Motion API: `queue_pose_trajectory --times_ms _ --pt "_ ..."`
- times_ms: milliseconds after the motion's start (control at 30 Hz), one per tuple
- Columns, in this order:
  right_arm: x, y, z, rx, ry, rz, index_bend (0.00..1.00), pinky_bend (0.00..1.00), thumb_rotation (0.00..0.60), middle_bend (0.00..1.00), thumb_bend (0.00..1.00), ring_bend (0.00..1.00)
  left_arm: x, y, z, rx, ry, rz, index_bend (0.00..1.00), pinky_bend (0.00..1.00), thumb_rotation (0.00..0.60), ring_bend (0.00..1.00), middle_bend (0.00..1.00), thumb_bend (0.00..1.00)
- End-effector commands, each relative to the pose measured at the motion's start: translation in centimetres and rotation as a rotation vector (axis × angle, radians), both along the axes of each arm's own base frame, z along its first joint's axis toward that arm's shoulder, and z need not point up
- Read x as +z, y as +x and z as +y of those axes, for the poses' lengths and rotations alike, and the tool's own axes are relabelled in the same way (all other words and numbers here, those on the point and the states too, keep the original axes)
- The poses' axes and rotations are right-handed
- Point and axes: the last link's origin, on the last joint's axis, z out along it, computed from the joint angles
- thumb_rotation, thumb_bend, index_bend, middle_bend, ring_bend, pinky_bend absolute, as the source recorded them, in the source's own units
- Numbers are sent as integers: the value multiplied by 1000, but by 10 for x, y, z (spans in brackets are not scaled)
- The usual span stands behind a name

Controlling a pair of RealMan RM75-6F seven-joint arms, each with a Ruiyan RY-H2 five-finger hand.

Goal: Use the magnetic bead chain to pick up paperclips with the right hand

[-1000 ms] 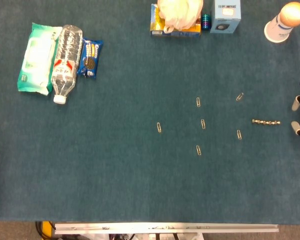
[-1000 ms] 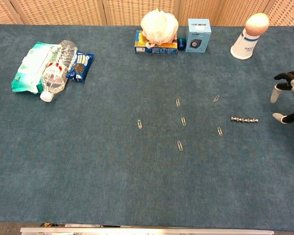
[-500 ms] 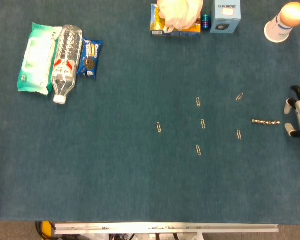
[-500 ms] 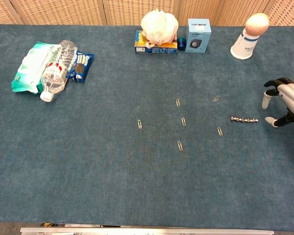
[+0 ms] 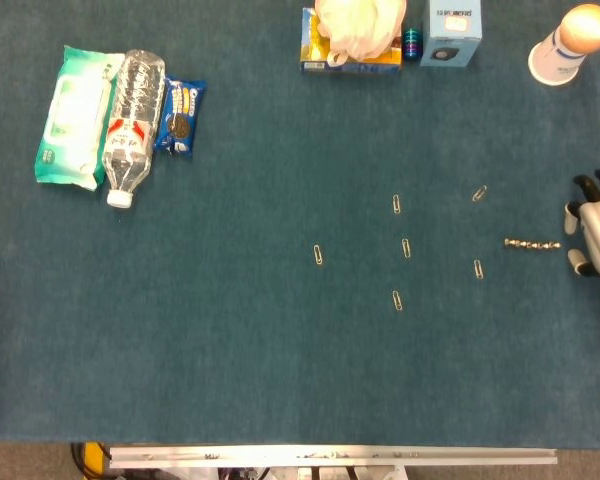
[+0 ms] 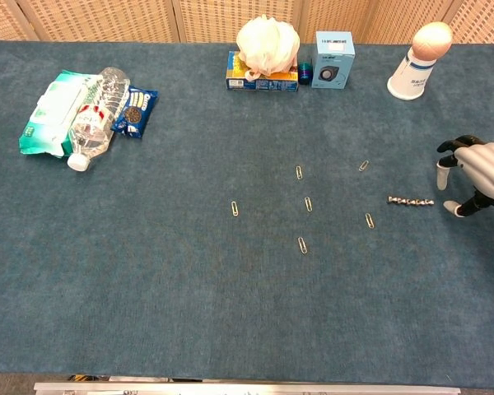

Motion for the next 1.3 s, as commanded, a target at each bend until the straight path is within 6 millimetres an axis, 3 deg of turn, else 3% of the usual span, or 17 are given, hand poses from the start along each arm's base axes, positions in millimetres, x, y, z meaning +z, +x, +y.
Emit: queue_pose_trajectory --times_ms 33,1300 --pt "-2 3 -3 5 11 11 507 230 600 148 254 65 1 0 0 0 2 -1 610 678 600 450 451 0" --pt "-22 14 -11 27 77 57 520 231 600 148 266 64 7 -1 -2 3 22 -11 610 678 600 450 451 0"
